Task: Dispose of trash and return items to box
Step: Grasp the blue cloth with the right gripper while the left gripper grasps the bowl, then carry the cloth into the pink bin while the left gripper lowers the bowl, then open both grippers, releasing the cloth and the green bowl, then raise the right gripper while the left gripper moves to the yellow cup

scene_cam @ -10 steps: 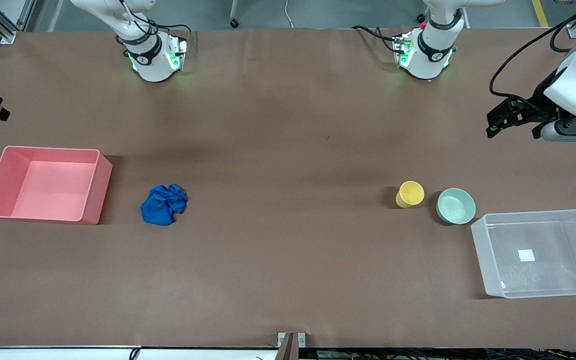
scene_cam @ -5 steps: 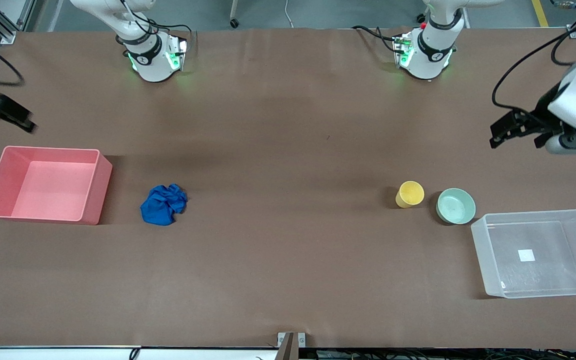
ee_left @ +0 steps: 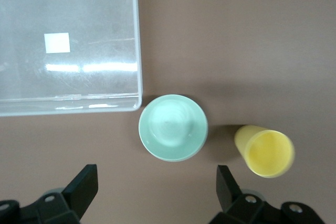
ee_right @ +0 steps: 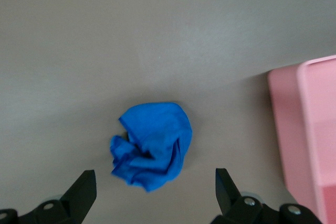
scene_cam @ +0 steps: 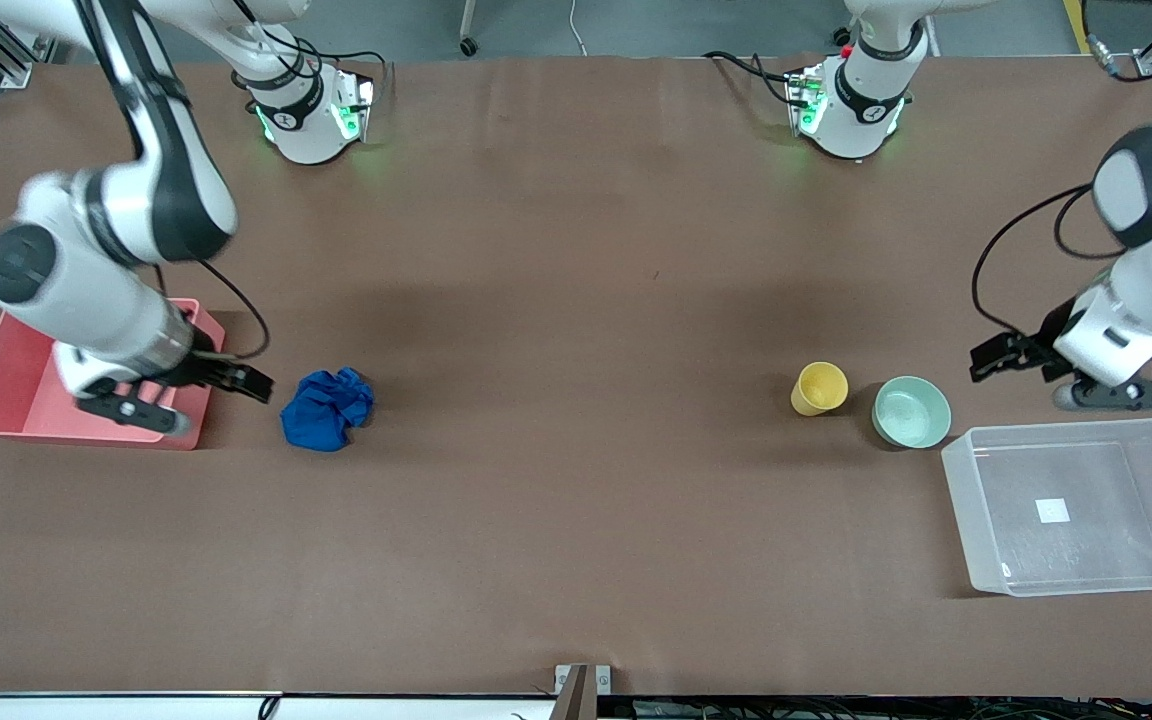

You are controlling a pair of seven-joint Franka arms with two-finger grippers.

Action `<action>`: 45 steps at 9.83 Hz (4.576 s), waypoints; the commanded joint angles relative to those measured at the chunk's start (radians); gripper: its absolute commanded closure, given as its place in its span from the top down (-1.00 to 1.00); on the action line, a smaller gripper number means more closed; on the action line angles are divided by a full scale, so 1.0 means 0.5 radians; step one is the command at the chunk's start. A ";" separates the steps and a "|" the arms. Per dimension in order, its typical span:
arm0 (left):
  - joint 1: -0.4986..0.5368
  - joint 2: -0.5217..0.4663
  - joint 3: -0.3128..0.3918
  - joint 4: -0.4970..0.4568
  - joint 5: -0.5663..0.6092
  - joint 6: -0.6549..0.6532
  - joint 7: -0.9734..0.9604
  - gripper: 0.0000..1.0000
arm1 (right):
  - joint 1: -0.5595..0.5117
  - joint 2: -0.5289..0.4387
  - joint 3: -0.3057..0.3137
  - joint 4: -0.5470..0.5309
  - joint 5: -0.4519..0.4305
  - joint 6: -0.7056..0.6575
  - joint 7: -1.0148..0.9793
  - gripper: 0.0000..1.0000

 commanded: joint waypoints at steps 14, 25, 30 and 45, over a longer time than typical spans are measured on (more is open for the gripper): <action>0.112 0.513 -0.045 -0.377 -0.012 0.915 0.117 -0.99 | 0.013 0.452 0.026 -0.234 -0.044 0.667 0.208 -0.99; 0.329 0.993 -0.023 1.045 0.016 0.050 0.460 -1.00 | -0.198 0.084 -0.572 0.599 -0.160 -0.893 -1.329 -0.97; 0.434 1.368 -0.020 1.245 0.013 0.230 0.522 -0.92 | -0.373 0.262 -0.717 0.016 -0.200 0.174 -1.707 -0.90; -0.039 0.077 -0.176 -0.072 0.022 0.045 -0.035 0.99 | -0.189 -0.572 -0.284 0.899 0.046 -1.445 -0.775 1.00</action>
